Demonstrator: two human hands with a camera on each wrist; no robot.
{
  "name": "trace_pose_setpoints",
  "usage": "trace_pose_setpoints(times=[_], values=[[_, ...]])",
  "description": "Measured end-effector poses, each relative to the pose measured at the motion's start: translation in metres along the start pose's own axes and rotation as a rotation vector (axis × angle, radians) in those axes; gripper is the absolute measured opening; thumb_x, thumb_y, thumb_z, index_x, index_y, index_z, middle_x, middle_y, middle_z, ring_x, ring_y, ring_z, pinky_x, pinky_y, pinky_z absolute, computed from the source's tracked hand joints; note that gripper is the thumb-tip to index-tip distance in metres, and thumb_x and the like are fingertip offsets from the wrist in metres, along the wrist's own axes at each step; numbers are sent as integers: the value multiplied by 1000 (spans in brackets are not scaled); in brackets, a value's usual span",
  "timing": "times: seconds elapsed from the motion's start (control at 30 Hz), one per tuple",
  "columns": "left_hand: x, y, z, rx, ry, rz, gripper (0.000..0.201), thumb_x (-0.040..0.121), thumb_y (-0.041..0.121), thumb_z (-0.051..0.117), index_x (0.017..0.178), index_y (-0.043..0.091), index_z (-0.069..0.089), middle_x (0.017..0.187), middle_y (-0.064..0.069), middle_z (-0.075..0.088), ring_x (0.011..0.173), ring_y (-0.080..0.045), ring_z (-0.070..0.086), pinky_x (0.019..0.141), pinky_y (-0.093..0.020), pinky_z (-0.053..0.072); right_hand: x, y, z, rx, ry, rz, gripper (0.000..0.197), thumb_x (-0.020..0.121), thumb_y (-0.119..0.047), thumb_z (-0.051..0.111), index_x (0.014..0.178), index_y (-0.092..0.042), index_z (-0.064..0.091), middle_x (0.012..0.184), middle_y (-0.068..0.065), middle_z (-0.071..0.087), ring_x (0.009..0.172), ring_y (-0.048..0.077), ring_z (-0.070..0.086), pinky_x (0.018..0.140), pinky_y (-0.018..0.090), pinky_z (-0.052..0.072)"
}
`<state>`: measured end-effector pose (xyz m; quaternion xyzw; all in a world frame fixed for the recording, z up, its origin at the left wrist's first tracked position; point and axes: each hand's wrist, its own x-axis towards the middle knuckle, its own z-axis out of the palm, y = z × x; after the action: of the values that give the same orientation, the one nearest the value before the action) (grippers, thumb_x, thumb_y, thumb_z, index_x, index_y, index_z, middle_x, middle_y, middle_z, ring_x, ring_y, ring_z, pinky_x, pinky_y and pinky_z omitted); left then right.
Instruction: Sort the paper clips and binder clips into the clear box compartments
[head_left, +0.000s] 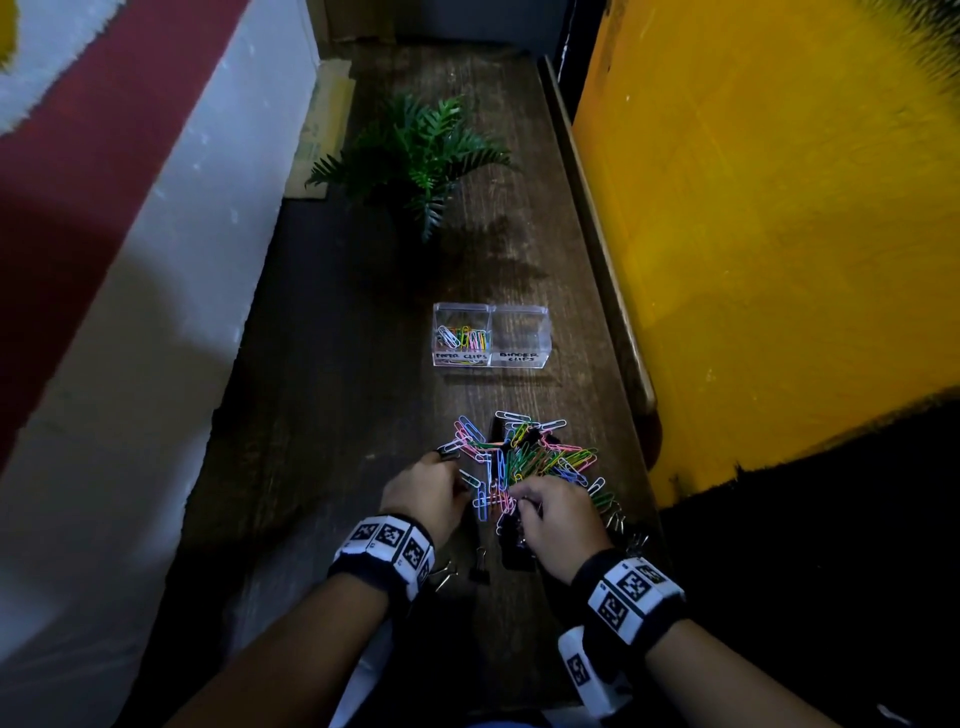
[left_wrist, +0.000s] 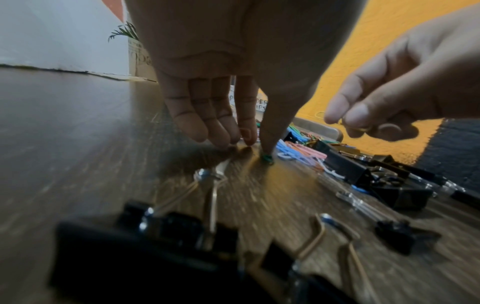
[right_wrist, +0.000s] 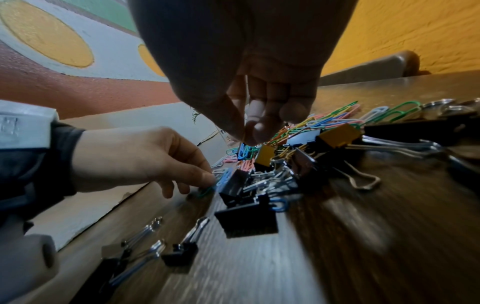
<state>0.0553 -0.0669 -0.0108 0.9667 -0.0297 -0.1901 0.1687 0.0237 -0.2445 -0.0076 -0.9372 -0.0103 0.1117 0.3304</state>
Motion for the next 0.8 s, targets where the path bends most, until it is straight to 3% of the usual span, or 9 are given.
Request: trace_pose_setpoints(times=[0.27, 0.43, 0.57, 0.8], values=[[-8, -10, -2, 16, -51, -20, 23, 91, 26, 47, 111, 24, 59, 116, 2, 56, 101, -25, 61, 84, -37, 51, -1, 1, 6, 32, -10, -42, 21, 84, -10, 58, 95, -24, 70, 95, -6, 68, 88, 10, 63, 84, 30, 52], [-18, -14, -2, 56, -61, 12, 27, 88, 38, 53, 112, 26, 58, 117, 4, 52, 105, -23, 59, 85, -36, 48, 2, -1, 10, 12, -8, -62, 17, 82, -12, 59, 89, -22, 71, 91, -6, 68, 86, 12, 62, 82, 33, 52], [-20, -17, -2, 41, -83, 4, 21, 90, 36, 52, 106, 24, 60, 115, 4, 53, 103, -22, 59, 84, -36, 49, 3, -4, 10, 27, -46, -22, 17, 84, -13, 60, 93, -25, 68, 90, -11, 67, 84, 6, 62, 80, 29, 53], [-21, -15, -2, 19, -83, -10, 16, 90, 32, 48, 98, 23, 60, 107, 1, 61, 98, -24, 62, 82, -35, 50, 4, -11, 8, 31, -77, -29, 31, 82, -9, 57, 104, -31, 52, 64, -8, 55, 61, 8, 54, 63, 32, 52]])
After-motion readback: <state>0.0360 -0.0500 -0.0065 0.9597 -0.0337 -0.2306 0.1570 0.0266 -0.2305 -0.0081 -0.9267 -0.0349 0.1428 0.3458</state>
